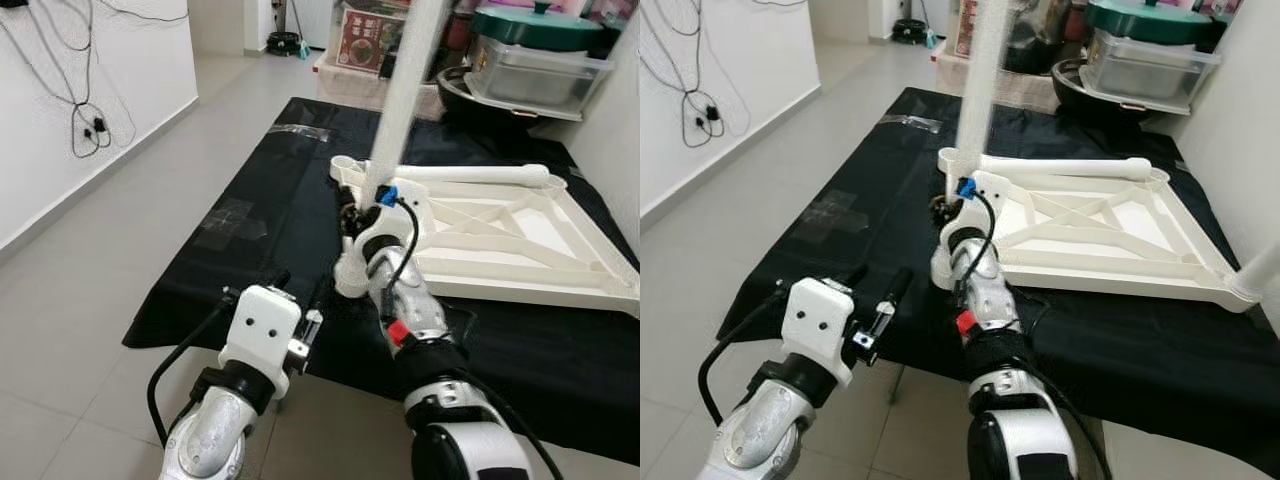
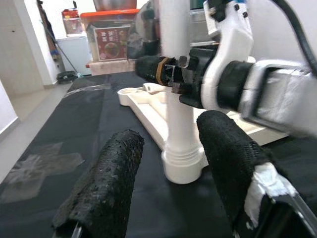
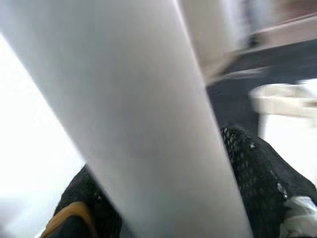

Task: Building children table

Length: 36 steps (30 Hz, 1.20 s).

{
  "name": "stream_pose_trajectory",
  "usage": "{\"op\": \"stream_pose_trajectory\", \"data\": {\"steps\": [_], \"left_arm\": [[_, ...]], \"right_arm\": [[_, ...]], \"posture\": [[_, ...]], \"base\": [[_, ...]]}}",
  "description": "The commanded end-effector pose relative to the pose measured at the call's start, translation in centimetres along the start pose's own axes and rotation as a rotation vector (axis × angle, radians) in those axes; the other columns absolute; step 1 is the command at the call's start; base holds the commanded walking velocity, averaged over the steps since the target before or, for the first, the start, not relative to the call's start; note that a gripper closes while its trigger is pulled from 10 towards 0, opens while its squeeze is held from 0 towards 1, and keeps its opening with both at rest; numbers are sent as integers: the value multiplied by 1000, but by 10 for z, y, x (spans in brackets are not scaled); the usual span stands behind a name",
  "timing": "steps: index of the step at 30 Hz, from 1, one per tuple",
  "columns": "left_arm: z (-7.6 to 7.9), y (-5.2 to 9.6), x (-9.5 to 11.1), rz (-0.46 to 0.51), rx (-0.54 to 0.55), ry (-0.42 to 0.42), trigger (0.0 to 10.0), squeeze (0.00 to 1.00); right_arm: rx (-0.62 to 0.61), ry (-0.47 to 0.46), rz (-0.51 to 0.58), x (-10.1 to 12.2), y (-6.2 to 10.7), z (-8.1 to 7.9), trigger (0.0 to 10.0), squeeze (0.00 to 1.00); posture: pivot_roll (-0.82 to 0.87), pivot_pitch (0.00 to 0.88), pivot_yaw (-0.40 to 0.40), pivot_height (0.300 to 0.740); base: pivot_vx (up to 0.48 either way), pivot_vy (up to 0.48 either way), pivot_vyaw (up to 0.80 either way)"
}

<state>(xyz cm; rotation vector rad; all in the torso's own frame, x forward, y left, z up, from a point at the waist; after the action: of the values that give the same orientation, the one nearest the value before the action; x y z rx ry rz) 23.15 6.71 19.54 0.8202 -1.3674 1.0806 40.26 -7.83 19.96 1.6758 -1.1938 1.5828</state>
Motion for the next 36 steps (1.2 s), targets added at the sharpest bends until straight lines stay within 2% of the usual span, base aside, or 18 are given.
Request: {"op": "stream_pose_trajectory", "data": {"steps": [1, 2, 3, 6, 14, 15, 16, 17, 23, 25, 26, 28, 30, 31, 33, 34, 35, 36], "left_arm": [[0, -1, -3, -11, 1, -4, 10000, 0], [0, -1, -3, -11, 1, -3, 10000, 0], [0, -1, -3, -11, 1, -3, 10000, 0], [0, -1, -3, -10, 1, -3, 10000, 0], [0, -1, -3, -11, 3, -5, 10000, 0], [0, -1, -3, -11, 4, -5, 10000, 0], [0, 0, -3, -11, 4, -6, 10000, 0], [0, 0, -3, -11, 4, -6, 10000, 0], [-1, 0, -3, -10, 8, -7, 10000, 0], [0, 0, -3, -10, 7, -6, 10000, 0], [0, 0, -3, -10, 7, -6, 10000, 0], [0, 0, -3, -10, 5, -3, 10000, 0], [0, 0, -3, -10, 5, -3, 10000, 0], [1, 0, -4, -10, 2, -3, 10000, 0], [1, 0, -4, -10, 2, -3, 10000, 0], [2, -1, -4, -10, 0, -3, 10000, 0], [2, -1, -4, -10, 0, -3, 10000, 0], [2, -1, -4, -8, 0, -4, 10000, 0]], "right_arm": [[248, -35, -16, -4, 2, -25, 10000, 0], [384, -30, -36, -5, 7, -29, 10000, 0], [384, -30, -36, -5, 7, -29, 10000, 0], [649, 23, -86, -7, 18, -38, 10000, 0], [870, 63, -106, -9, 16, -61, 10000, 0], [848, 55, -86, -6, 11, -64, 3255, 0], [831, 42, -66, -3, 7, -66, 0, 0], [831, 42, -66, -3, 7, -66, 0, 0], [607, 61, 4, 8, -10, -53, 0, 0], [339, 141, -18, 6, -19, -29, 0, 0], [339, 141, -18, 6, -19, -29, 0, 0], [-22, 226, -79, 2, -19, 8, 0, 0], [-22, 226, -79, 2, -19, 8, 0, 0], [-253, 283, -108, 0, -9, 34, 0, 0], [-253, 283, -108, 0, -9, 34, 0, 0], [-457, 302, -130, -1, 6, 55, 0, 0], [-457, 302, -130, -1, 6, 55, 0, 0], [-633, 314, -149, -4, 23, 66, 0, 0]], "posture": [[152, 69, -100, 740], [152, 70, -102, 740], [152, 70, -102, 740], [157, 73, -103, 740], [166, 77, -107, 740], [166, 76, -108, 740], [167, 76, -109, 740], [167, 76, -109, 740], [165, 72, -110, 740], [160, 68, -109, 740], [160, 68, -109, 740], [152, 64, -105, 740], [152, 64, -105, 740], [153, 59, -105, 740], [153, 59, -105, 740], [157, 59, -107, 740], [157, 59, -107, 740], [156, 55, -104, 740]], "base": [[0, 0, 0], [0, 0, 0], [0, 0, 0], [0, 0, 0], [0, 0, 0], [0, 0, 0], [0, 0, 0], [0, 0, 0], [0, 0, 0], [0, 0, 0], [0, 0, 0], [0, 0, 0], [0, 0, 0], [0, 0, 0], [0, 0, 0], [0, 0, 0], [0, 0, 0], [0, 0, 0]]}}
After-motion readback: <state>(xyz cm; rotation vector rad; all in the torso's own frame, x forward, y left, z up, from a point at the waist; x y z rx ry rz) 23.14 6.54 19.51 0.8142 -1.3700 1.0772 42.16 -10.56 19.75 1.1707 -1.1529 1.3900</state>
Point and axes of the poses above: a point about 5 cm out from each wrist's last joint towards the gripper, its own y axis pointing back from the gripper into the wrist, its own x axis along the axis of the wrist's last joint, z = x × y, the point moved 3 cm from there along -y, pointing out of the wrist towards the gripper, and after that the axes turned 12 degrees about y, right-handed, at the moved point
